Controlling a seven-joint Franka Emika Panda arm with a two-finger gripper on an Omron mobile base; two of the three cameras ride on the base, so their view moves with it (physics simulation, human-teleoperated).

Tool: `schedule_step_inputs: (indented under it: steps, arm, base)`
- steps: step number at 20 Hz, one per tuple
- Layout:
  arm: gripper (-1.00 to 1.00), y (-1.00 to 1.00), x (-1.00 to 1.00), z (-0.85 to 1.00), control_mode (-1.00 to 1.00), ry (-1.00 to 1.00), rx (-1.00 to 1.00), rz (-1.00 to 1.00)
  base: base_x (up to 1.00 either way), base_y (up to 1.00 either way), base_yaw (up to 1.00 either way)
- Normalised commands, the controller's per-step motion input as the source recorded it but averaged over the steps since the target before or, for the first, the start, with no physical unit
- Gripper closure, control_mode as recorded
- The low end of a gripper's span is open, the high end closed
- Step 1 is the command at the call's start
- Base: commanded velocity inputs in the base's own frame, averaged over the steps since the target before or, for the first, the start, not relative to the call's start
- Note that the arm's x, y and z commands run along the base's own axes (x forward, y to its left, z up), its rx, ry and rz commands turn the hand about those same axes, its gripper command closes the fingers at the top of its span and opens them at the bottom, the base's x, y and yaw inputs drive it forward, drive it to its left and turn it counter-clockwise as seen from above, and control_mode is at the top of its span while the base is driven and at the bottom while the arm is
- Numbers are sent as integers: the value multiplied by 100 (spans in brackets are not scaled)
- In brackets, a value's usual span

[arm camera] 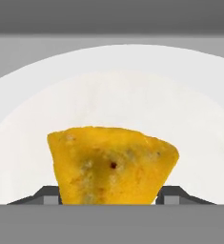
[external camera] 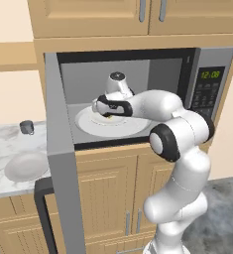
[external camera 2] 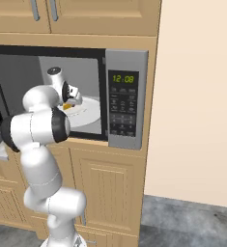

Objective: Pick the cheese from the microwave and place it on plate located on the counter.

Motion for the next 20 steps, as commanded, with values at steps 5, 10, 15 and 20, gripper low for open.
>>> schedule_step_inputs:
  steps: [5,10,15,20]
  arm:
    - [100,-72,-77,0,-100,0,3,-1]
    - [100,-94,-100,14,-100,0,7,0]
    - [100,-36,-100,37,-100,3,2,0]
    - [100,-2,-89,49,-100,5,0,-1]
  base:
    - [0,0,0]
    - [0,0,0]
    - [0,0,0]
    - [0,0,0]
